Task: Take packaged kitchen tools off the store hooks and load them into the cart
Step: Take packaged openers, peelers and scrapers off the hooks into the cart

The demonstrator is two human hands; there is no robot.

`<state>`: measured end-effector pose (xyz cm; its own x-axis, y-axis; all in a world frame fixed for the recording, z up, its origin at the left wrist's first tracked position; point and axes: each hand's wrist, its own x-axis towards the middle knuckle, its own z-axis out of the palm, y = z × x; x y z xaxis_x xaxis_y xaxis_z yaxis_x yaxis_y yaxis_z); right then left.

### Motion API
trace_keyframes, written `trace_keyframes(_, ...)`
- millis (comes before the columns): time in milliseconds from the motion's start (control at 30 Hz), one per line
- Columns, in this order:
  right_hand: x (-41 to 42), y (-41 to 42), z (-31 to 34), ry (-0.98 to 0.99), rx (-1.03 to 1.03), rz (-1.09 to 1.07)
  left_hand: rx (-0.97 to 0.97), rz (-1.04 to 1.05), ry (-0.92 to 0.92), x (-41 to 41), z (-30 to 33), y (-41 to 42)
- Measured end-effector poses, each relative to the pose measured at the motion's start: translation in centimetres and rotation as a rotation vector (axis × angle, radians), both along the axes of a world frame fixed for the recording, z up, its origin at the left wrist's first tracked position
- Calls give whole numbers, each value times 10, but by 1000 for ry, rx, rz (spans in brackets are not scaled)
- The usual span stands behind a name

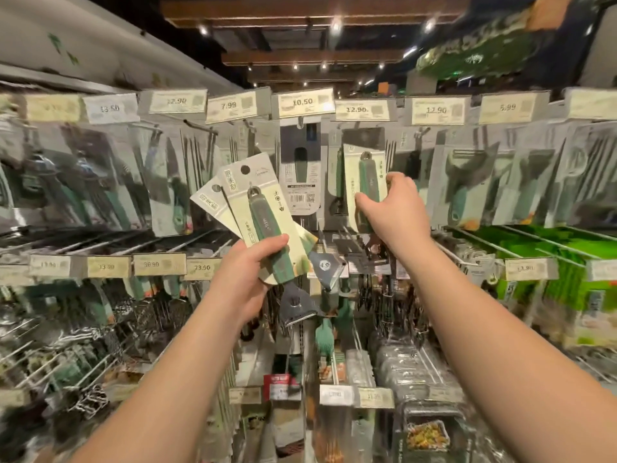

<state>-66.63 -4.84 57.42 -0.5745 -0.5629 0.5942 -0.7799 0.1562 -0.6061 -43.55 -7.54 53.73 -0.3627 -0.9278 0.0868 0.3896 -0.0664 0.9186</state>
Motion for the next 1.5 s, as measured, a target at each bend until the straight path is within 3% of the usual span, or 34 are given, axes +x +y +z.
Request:
trace_keyframes(967, -8, -50, 9, 41, 29, -122, -55, -149, 9, 3, 15, -21)
trace_keyframes(1500, -51, -159, 11, -178, 92, -42, -59, -75, -19, -14, 18, -49)
